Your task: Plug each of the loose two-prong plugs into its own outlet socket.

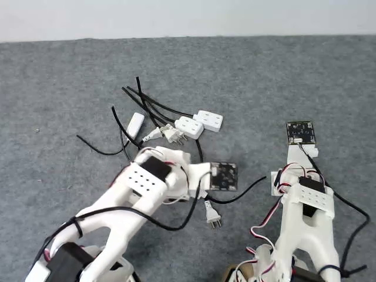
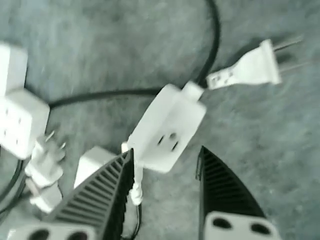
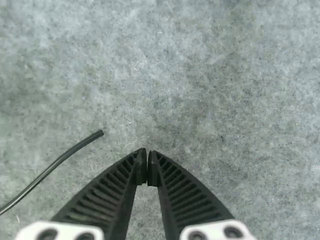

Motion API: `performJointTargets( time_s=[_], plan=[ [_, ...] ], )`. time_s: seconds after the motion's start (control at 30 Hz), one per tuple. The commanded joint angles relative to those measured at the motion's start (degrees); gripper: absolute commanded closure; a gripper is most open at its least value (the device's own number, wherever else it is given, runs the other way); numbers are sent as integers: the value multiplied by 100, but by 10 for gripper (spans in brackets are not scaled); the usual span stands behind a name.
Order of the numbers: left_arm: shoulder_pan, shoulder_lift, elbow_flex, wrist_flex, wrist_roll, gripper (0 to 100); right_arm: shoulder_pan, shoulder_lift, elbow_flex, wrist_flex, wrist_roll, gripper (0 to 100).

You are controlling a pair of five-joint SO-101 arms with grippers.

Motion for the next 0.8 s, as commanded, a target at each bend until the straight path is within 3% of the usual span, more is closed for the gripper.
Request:
performJointTargets(
  time_s=[0.0, 0.37, 0.53, 0.77],
  plan=[
    [281, -9, -251, -88, -79, 804, -22, -31, -141, -4, 70, 987],
    [176, 1864, -1305, 0, -149, 829, -22, -22, -141, -4, 70, 987],
    [246, 1670, -1121, 123, -158, 989, -22, -40, -141, -4, 70, 987],
    [325, 589, 84, 79, -123, 987, -22, -48, -141, -4, 70, 987]
  ],
)
